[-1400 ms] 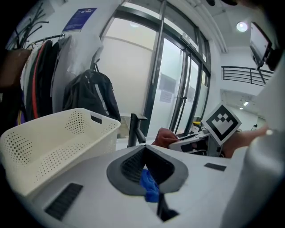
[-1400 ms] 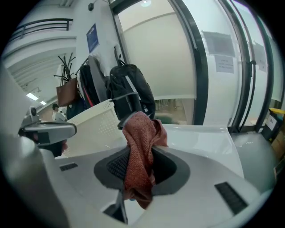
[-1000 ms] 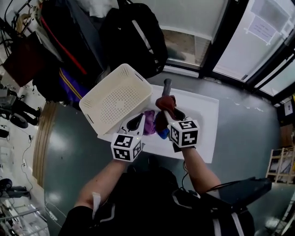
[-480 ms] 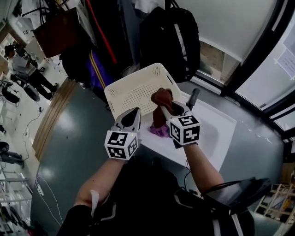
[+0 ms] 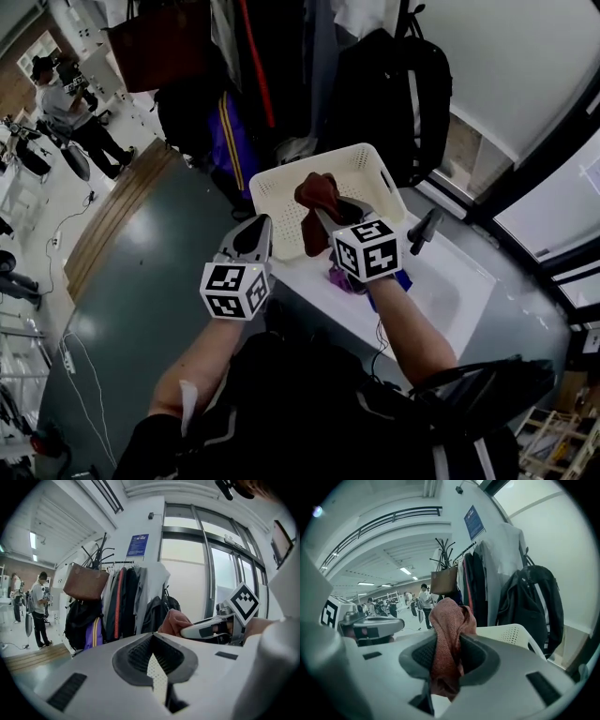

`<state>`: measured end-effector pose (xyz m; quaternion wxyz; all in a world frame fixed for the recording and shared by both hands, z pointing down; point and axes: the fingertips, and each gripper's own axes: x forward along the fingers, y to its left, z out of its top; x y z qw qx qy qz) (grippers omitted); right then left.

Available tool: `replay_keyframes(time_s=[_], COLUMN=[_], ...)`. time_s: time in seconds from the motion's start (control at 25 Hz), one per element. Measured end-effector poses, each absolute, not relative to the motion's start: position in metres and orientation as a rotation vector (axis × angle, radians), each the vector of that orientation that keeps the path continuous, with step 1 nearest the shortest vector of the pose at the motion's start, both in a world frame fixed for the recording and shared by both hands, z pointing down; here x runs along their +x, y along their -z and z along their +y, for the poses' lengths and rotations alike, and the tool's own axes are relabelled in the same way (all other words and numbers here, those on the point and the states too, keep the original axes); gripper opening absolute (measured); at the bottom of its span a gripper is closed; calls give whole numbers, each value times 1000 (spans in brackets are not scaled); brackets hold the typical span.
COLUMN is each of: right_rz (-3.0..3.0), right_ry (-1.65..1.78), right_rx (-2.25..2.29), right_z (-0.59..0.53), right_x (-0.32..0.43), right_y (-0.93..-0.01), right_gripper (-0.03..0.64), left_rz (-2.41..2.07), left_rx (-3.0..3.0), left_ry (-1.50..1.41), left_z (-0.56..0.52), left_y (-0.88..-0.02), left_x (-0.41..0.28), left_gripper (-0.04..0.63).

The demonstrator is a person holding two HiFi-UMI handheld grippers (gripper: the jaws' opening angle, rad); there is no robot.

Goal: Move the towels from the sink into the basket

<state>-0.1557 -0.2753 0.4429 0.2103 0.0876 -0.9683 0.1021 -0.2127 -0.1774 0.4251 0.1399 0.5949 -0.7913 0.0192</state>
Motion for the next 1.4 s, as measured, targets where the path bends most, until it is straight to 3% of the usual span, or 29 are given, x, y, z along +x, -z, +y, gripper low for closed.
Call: replay_keyframes(time_s=[0.72, 1.4], right_rz=[-2385, -2103], right_ry=[-285, -329], right_rx=[40, 21], right_z=[-274, -275], right_x=[-277, -294], right_y=[-547, -654], right_gripper=[118, 121], left_rz=[-2243, -2127], left_rx=[1655, 1668], left_ry=[-28, -23], left_z=[-186, -205], left_y=[-459, -500], left_x=[-316, -340], left_gripper=[3, 3])
